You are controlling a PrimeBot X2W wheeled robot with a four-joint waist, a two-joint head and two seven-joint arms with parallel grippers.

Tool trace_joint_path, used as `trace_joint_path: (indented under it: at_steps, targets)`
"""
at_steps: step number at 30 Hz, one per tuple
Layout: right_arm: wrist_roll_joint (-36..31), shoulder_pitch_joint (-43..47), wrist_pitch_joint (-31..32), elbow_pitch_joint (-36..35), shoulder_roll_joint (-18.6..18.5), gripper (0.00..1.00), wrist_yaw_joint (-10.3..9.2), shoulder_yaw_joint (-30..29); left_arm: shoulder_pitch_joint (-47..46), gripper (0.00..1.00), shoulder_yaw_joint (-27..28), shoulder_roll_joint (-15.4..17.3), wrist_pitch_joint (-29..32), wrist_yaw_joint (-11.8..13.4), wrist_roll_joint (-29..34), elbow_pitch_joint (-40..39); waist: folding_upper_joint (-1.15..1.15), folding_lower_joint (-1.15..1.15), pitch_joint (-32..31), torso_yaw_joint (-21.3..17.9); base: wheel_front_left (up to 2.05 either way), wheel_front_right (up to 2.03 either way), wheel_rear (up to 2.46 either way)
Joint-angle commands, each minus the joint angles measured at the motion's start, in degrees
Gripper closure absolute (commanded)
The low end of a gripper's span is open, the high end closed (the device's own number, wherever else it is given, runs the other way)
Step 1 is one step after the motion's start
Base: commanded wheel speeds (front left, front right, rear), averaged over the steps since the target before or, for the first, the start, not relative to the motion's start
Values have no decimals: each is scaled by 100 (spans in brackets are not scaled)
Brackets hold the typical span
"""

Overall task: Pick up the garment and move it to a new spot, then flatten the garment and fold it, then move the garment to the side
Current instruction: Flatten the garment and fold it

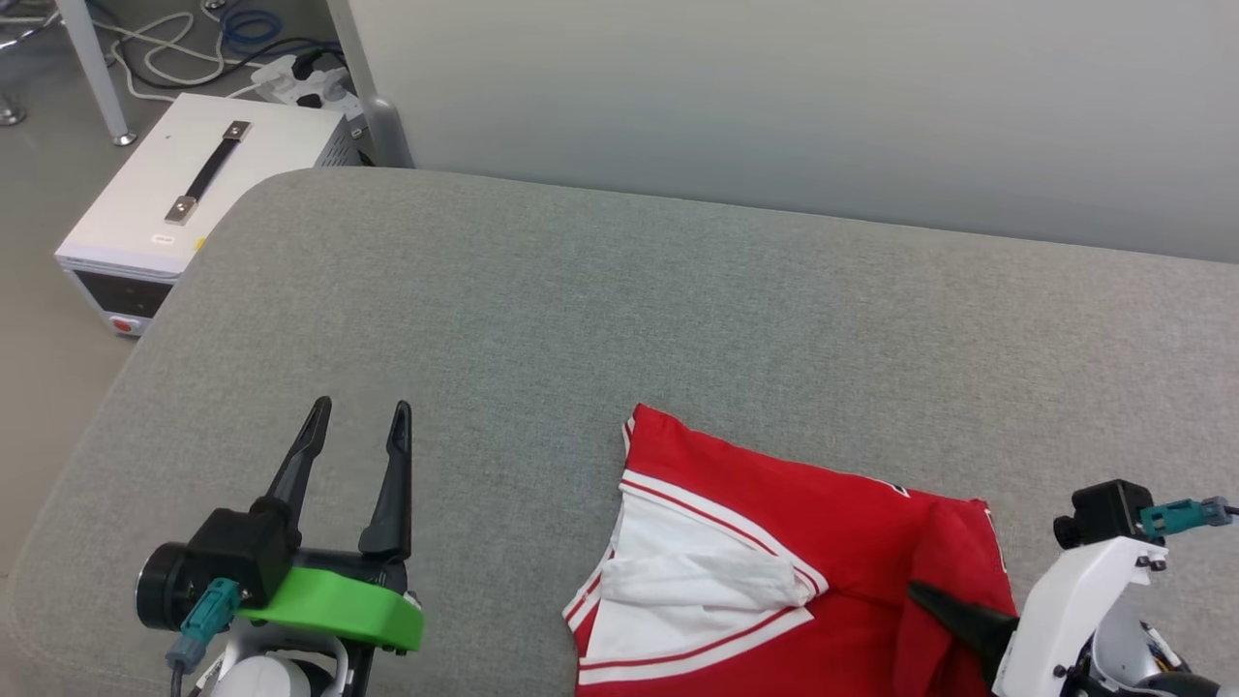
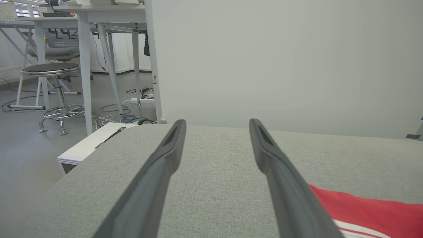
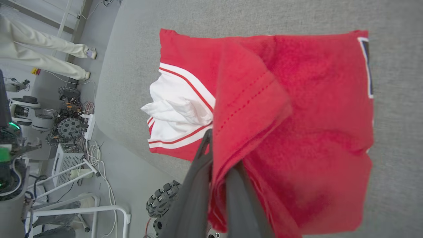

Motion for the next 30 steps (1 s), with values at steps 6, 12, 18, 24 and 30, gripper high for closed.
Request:
trace_joint_path:
  at_steps: [6,12,18,24,30]
  targets:
    - [768,-11,-148,-13,90,100,-4,491,106,0,17,-69,-34,-17,-25,37,0,0,12,267,0,0,0]
    - [1490,-222,-836,416,92,100,-4,1049,70,0,34,-58,-34,-17,-31,43,0,0,33,448,0,0,0]
    - [1809,-660,-1595,1167,93,100,-4,1533,40,0,69,-56,-34,-18,-39,57,0,0,70,595,0,0,0]
    - [1770,-1354,-2485,2307,93,100,-4,1779,16,0,36,-76,-34,-18,-47,68,0,0,133,751,0,0,0]
    - [1813,-1946,-3018,3286,94,100,-4,2010,-6,0,35,-90,-34,-18,-58,90,0,0,214,836,0,0,0]
